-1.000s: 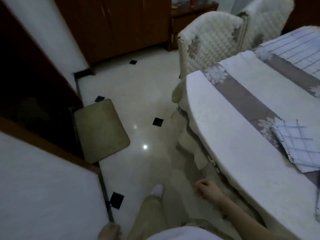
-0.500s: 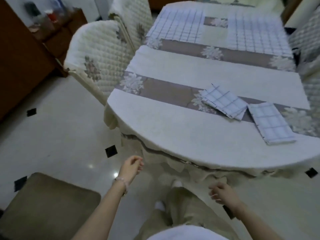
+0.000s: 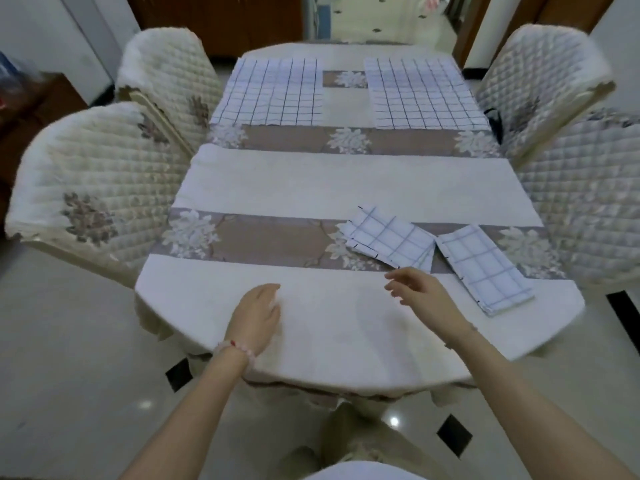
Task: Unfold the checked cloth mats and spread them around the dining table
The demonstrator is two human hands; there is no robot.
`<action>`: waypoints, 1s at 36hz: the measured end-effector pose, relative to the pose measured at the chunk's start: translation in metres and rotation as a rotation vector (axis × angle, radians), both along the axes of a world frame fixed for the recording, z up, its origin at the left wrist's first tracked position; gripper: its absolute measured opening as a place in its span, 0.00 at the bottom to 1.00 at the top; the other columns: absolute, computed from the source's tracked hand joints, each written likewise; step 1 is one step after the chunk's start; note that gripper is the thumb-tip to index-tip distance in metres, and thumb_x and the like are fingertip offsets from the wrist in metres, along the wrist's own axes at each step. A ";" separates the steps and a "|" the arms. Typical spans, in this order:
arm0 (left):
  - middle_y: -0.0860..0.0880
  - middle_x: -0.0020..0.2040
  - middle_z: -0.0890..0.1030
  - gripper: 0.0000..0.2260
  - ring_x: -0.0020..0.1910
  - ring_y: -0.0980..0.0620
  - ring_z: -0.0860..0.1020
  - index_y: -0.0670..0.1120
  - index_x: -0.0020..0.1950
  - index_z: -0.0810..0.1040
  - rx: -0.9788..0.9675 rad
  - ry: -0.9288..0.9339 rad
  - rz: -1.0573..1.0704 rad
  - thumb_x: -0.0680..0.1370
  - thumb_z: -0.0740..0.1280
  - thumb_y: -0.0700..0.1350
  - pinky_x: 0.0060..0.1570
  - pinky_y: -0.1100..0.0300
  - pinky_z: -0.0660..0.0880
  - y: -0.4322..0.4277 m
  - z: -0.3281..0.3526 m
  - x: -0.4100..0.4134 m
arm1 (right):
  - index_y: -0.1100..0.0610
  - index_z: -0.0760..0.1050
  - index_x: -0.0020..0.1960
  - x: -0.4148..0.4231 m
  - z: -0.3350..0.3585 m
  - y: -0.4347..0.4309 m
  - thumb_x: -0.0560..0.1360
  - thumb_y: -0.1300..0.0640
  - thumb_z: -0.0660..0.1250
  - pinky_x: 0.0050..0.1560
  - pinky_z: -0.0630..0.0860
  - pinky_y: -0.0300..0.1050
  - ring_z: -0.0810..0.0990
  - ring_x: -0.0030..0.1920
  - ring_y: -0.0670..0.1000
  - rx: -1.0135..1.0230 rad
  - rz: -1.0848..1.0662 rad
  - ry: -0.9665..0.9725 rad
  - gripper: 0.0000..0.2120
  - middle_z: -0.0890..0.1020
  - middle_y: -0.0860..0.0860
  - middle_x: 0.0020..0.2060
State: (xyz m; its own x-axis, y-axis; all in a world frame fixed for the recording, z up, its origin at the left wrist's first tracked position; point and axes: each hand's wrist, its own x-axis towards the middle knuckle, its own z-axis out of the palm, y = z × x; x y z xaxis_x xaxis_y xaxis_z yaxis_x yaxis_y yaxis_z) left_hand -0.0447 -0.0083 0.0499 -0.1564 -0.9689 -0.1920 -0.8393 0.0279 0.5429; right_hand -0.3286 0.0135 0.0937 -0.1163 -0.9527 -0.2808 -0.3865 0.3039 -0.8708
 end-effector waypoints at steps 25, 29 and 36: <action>0.53 0.78 0.52 0.37 0.77 0.52 0.49 0.49 0.77 0.54 0.011 -0.290 -0.152 0.70 0.34 0.60 0.74 0.57 0.44 -0.018 -0.038 -0.004 | 0.63 0.67 0.69 -0.074 -0.054 -0.121 0.77 0.60 0.61 0.62 0.67 0.47 0.72 0.65 0.60 0.107 -0.067 0.497 0.21 0.74 0.61 0.65; 0.54 0.78 0.51 0.36 0.77 0.53 0.48 0.50 0.77 0.52 0.018 -0.304 -0.152 0.70 0.33 0.60 0.74 0.58 0.42 -0.017 -0.038 -0.005 | 0.64 0.73 0.64 -0.077 -0.058 -0.123 0.74 0.63 0.64 0.60 0.70 0.48 0.75 0.61 0.60 0.077 -0.127 0.537 0.19 0.78 0.61 0.61; 0.53 0.78 0.51 0.35 0.77 0.52 0.48 0.49 0.77 0.54 0.048 -0.270 -0.142 0.71 0.36 0.59 0.73 0.58 0.41 -0.019 -0.031 -0.005 | 0.63 0.80 0.48 -0.069 -0.055 -0.111 0.72 0.60 0.65 0.42 0.72 0.45 0.79 0.48 0.60 0.119 -0.160 0.513 0.08 0.83 0.59 0.45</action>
State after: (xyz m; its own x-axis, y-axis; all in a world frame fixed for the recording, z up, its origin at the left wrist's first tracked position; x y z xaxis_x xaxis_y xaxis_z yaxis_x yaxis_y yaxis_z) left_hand -0.0499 -0.0272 0.0190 -0.2270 -0.9297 -0.2899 -0.9430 0.1353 0.3041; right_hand -0.3976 -0.0976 0.0385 -0.4076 -0.8770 -0.2545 -0.6932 0.4786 -0.5389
